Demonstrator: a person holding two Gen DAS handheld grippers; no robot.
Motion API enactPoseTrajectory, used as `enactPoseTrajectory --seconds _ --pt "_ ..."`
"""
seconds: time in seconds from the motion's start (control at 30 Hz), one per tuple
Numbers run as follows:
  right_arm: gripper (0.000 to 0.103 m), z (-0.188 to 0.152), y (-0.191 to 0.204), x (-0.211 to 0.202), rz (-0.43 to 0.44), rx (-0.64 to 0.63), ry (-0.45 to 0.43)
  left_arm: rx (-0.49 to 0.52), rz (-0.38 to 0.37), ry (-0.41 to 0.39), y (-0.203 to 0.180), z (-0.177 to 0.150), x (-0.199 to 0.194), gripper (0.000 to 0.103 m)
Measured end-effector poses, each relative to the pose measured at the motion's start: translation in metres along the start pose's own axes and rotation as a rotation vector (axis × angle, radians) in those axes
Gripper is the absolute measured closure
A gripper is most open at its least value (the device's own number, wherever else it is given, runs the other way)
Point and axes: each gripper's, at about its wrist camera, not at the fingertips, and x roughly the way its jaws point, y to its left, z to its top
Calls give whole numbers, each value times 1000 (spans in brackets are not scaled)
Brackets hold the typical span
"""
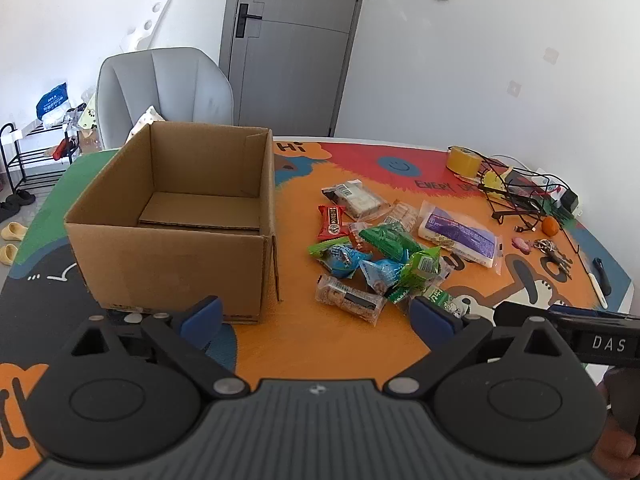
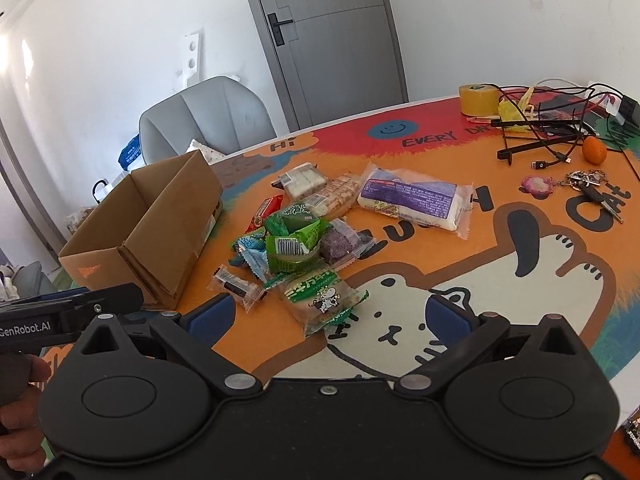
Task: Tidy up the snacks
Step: 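Grasp the clear bag of dark bars with the left gripper while the right gripper grasps the green cookie pack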
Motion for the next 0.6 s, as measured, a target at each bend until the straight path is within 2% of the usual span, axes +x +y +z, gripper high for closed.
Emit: enactPoseTrajectory --seconds 0.07,0.27,0.47,0.6 --pt "2 1 1 6 11 -14 -7 -9 -4 -4 -3 -1 6 7" --pt "18 5 2 28 50 -35 10 -60 2 9 -7 -4 26 23" --pt "23 3 2 54 55 -70 45 -113 14 40 -4 -8 45 41" --pt "26 2 -2 68 54 -65 58 -119 19 47 -7 -10 53 44"
